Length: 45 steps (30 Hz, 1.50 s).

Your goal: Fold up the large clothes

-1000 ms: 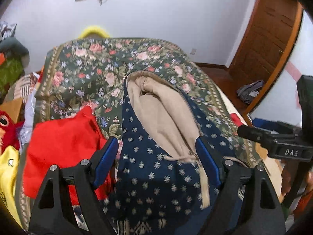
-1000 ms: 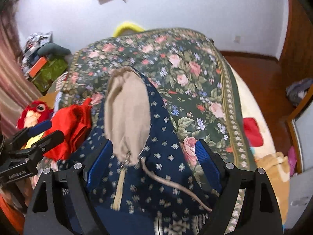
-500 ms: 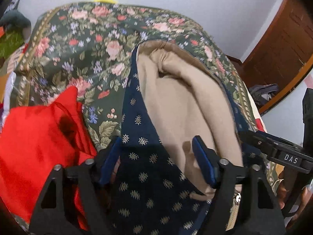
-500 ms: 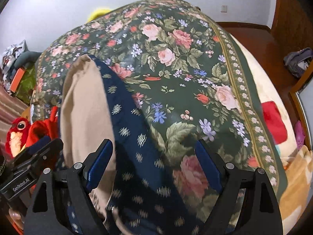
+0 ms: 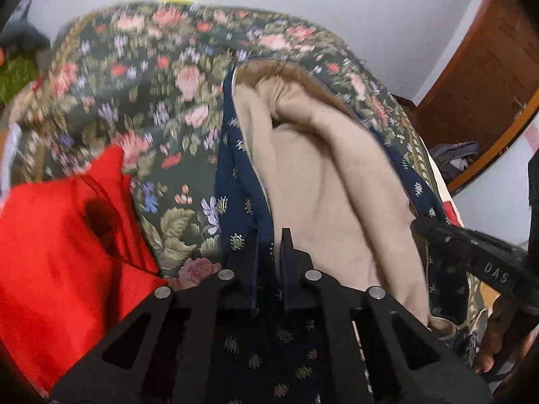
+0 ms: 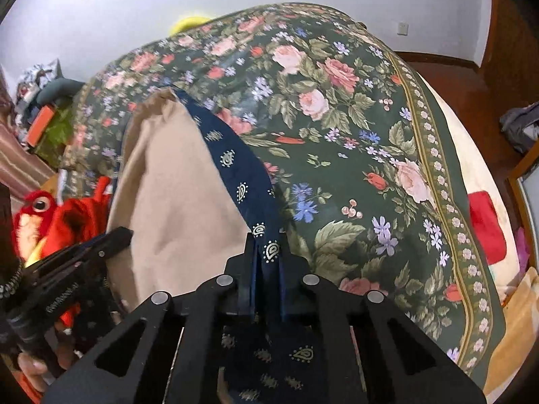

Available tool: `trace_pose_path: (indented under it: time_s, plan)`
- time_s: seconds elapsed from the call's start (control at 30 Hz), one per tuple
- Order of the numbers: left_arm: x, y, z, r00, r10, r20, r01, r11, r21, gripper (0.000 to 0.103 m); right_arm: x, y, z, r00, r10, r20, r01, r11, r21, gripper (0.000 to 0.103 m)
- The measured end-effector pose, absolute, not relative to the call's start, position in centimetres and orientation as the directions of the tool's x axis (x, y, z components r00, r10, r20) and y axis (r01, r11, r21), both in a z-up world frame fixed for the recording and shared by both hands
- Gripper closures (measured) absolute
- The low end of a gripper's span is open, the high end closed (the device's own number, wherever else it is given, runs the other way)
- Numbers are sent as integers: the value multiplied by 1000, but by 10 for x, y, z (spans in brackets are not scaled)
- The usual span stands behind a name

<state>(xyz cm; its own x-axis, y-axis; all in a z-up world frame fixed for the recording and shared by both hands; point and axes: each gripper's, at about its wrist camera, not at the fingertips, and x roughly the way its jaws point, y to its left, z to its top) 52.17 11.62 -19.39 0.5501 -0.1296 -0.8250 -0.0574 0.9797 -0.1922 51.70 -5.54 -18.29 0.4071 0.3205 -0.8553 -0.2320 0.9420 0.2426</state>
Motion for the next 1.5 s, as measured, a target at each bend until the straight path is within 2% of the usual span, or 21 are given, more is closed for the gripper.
trace_pose_path:
  time_s: [0.13, 0.3, 0.53, 0.83, 1.03, 1.2, 1.37, 1.5]
  plan:
    - [503, 110, -159, 593, -151, -791, -11, 981, -195, 94, 499, -62, -154, 451, 337, -826, -265, 935, 237, 95]
    - [460, 93, -103, 662, -151, -735, 74, 988, -136, 94, 462, -82, -109, 511, 369, -777, -306, 922, 237, 95]
    - [385, 66, -67, 672, -203, -712, 193, 976, -96, 94, 393, -106, -81, 507, 430, -747, -372, 891, 261, 95]
    - [306, 59, -89, 625, -225, -748, 222, 969, -106, 94, 315, -126, -94, 446, 443, -778, -411, 873, 262, 95]
    - [275, 75, -123, 576, -212, -789, 176, 975, -134, 94, 293, -138, -125, 405, 413, -815, -377, 888, 263, 95]
    - [259, 82, -153, 541, -175, -823, 150, 982, -110, 92, 283, -148, -147, 368, 391, -844, -341, 901, 269, 94]
    - [251, 85, -177, 508, -158, -847, 140, 985, -100, 83, 281, -152, -157, 360, 359, -861, -327, 913, 244, 92]
    - [250, 81, -168, 510, -138, -849, 152, 986, -70, 74, 277, -147, -149, 378, 321, -869, -341, 920, 192, 86]
